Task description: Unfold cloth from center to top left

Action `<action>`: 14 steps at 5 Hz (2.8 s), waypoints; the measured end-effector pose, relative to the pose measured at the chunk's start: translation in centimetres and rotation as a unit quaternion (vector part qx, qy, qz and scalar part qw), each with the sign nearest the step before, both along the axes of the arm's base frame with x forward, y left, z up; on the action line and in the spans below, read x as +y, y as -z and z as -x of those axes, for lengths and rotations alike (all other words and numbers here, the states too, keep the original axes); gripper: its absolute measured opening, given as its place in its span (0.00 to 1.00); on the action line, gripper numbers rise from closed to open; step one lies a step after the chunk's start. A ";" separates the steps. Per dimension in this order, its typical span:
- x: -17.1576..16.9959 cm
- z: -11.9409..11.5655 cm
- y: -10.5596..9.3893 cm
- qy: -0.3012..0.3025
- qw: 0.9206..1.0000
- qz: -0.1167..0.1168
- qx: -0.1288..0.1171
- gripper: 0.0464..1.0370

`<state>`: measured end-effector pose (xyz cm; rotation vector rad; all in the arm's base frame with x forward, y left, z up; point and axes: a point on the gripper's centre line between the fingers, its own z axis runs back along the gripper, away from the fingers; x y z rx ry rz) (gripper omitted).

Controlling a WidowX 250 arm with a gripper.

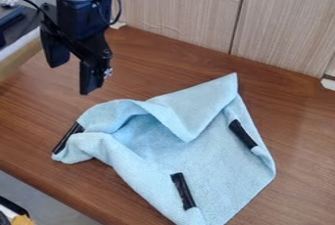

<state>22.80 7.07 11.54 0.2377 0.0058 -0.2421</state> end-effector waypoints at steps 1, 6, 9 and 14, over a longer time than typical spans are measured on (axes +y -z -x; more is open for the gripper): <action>-0.2 0.2 0.5 0.003 1.000 0.002 0.011 0.96; -9.3 -1.4 5.8 0.311 0.947 -0.023 0.072 0.96; -8.8 -2.0 8.8 0.308 0.944 -0.022 0.111 0.91; -7.8 -2.6 7.6 0.283 0.952 0.013 0.116 0.01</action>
